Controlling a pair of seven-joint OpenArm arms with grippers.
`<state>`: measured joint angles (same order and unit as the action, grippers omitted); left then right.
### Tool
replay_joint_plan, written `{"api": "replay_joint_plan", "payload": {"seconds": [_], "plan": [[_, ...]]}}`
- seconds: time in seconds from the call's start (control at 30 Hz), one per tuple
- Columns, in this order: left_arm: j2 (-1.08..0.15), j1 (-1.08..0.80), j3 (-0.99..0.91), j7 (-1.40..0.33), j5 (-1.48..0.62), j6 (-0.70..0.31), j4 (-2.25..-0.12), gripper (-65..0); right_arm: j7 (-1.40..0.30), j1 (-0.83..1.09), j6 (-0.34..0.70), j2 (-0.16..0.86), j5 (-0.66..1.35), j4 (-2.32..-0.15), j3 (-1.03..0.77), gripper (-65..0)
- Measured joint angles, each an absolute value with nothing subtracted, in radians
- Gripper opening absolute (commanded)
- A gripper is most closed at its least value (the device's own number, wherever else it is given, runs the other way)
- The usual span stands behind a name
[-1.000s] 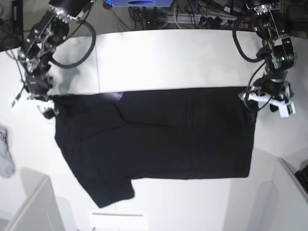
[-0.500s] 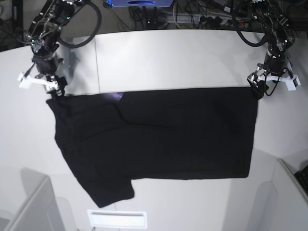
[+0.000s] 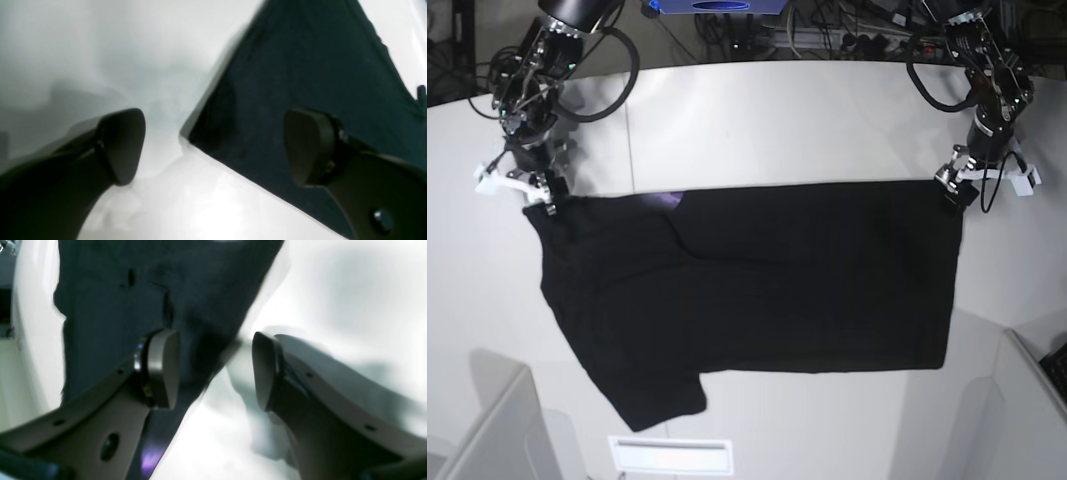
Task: Fold the T-shirt properly
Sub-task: 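Regrip the folded edge with both grippers at sleeve and hem corners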
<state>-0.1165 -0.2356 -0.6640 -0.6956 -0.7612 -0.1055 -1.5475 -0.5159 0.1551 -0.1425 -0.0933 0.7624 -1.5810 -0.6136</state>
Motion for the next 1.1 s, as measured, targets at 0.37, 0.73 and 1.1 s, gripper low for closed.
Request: {"api": "replay_joint_plan", "payload": {"seconds": [0.37,0.73,1.1], "plan": [[-0.122,-0.183,-0.664,-0.669,-0.770,-0.114,-1.477,-1.8,-0.485,0.089,-0.138,-0.051,0.771,-1.459,-0.618,-32.3],[-0.123,-0.147,-0.621,-0.654,-0.773,-0.125,-1.439,-2.0,-0.430,0.059,-0.107,-0.038,0.788,-1.382,-0.614,-32.3],[-0.122,-0.142,-0.620,-0.674,-0.770,-0.112,-1.409,-54.1,-0.433,0.049,-0.109,-0.022,0.783,-1.366,-0.616,-48.2]]}}
